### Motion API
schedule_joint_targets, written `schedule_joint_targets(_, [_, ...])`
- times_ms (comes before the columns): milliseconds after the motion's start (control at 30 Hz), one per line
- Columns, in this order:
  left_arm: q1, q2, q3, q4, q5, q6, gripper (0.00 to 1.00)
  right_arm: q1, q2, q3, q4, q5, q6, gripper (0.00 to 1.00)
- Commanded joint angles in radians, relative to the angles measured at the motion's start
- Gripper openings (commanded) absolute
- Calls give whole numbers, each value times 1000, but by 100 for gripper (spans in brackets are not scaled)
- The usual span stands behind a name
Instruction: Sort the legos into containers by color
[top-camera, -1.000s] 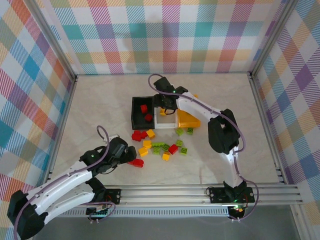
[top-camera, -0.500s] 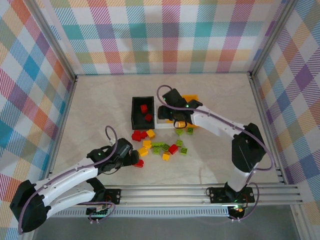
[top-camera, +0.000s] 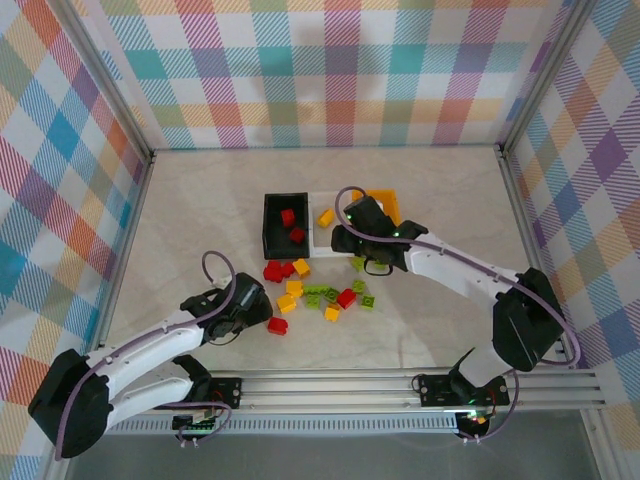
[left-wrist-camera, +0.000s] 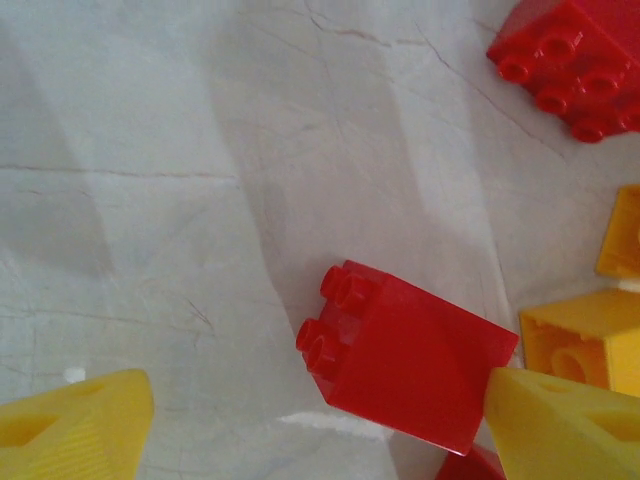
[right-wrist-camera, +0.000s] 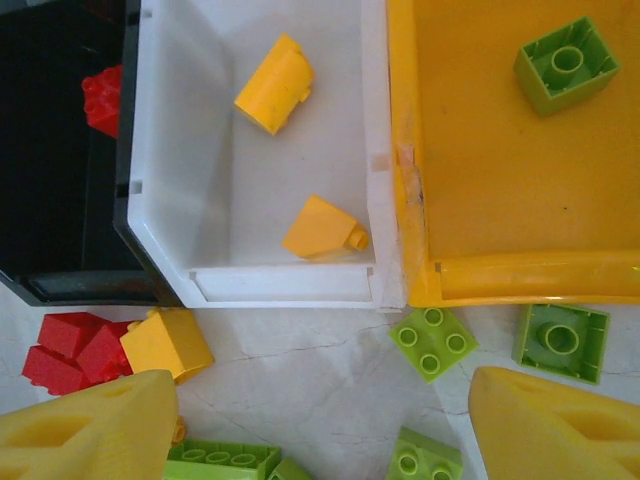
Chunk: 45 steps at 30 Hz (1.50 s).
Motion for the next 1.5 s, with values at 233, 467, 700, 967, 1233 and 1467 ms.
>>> schedule_joint_targets(233, [2,-57,80,19,8,85,98,-5,-22,-37,41,18,17,78])
schedule_joint_targets(467, [1,114,106,73,-11,126,97,-6,-21,-48,39,21,16,78])
schedule_joint_targets(700, [-11,232,82,141,-1,125,81,-18,-49,-76,38,25,20,78])
schedule_joint_targets(967, [-26,261,56,134,-12,106,62,-25,-69,-91,40,26,32,78])
schedule_joint_targets(1233, [-48,208,59,67,-38,109,53,-31,-87,-112,44,32,46,78])
schedule_joint_targets(1467, [-51,128,111,-11,-61,124,42,-32,-99,-114,40,36,49,78])
